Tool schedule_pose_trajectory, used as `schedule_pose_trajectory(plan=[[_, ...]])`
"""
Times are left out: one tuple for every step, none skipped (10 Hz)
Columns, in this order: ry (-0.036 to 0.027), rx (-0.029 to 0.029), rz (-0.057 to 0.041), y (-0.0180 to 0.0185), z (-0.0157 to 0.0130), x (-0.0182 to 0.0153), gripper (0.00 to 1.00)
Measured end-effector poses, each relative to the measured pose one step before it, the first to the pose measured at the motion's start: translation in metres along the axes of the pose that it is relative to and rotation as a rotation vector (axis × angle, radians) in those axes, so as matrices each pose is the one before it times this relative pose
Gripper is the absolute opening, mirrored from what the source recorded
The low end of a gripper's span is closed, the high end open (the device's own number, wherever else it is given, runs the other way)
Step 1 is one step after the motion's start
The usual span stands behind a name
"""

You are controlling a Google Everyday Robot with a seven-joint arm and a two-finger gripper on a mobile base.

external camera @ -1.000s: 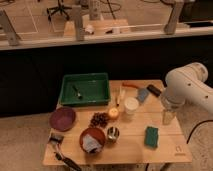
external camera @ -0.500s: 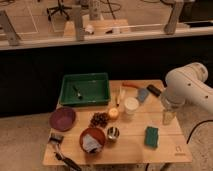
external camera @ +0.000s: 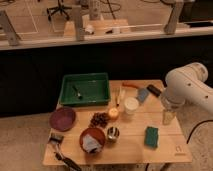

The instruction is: Place pepper in metal cup

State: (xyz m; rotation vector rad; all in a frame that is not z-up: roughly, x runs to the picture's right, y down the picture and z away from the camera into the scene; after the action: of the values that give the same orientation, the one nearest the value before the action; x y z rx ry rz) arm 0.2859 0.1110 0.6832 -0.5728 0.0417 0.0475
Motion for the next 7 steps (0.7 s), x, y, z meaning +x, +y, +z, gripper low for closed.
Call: schedule_pose_trajectory(plan=[[0.00001,0.00004,0.00009,-0.00001,-0.00003,0.0,0.8],[0.0,-0.00003,-0.00006,0.0,0.0,-0.00002,0.8],[0.0,0.00003,0.00002,0.00001,0.0,0.00004,0.8],[-0.00003,0.00005,0.00001,-0.00002,-0.00002,-0.00001,0.8],[-0.0019,0.00121,0.00009,-0.00096,0.00025,-0.00013,0.8],[-0.01077,0.00993,-0.00739,-0.00746,0.00208,-0.00296,0.8],[-0.01613,0.00986,-0.01036,-0.01263,0.00295,-0.00873,0.8]])
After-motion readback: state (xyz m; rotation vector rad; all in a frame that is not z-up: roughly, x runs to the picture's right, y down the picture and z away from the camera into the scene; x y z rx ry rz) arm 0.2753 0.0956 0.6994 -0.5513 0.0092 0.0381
